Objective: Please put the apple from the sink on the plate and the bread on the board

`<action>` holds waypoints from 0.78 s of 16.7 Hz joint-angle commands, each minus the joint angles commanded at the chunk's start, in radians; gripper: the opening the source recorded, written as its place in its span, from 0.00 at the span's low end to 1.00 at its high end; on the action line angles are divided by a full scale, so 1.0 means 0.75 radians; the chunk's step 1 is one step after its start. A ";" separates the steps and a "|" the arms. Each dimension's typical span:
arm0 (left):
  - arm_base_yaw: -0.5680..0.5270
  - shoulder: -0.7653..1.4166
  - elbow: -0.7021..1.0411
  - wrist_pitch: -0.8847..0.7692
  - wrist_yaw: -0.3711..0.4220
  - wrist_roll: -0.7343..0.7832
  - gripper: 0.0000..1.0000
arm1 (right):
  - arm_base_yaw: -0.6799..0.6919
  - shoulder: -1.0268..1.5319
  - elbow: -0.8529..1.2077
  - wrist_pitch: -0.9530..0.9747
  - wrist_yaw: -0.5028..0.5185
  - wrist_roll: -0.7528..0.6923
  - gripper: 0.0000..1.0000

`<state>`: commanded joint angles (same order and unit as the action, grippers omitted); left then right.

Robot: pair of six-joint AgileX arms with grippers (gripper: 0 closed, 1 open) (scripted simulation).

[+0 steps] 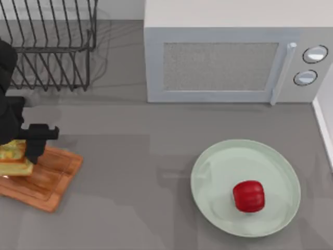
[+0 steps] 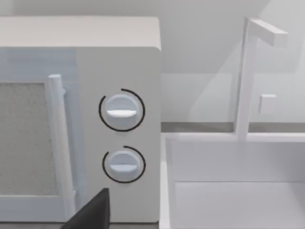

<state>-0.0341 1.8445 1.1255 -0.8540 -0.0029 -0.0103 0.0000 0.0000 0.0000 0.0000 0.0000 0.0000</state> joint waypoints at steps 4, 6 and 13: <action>0.000 0.000 0.000 0.000 0.000 0.000 0.23 | 0.000 0.000 0.000 0.000 0.000 0.000 1.00; 0.000 0.000 0.000 0.000 0.000 0.000 0.38 | 0.000 0.000 0.000 0.000 0.000 0.000 1.00; 0.000 0.000 0.000 0.000 0.000 0.000 0.90 | 0.000 0.000 0.000 0.000 0.000 0.000 1.00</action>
<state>-0.0341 1.8445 1.1255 -0.8540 -0.0029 -0.0103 0.0000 0.0000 0.0000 0.0000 0.0000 0.0000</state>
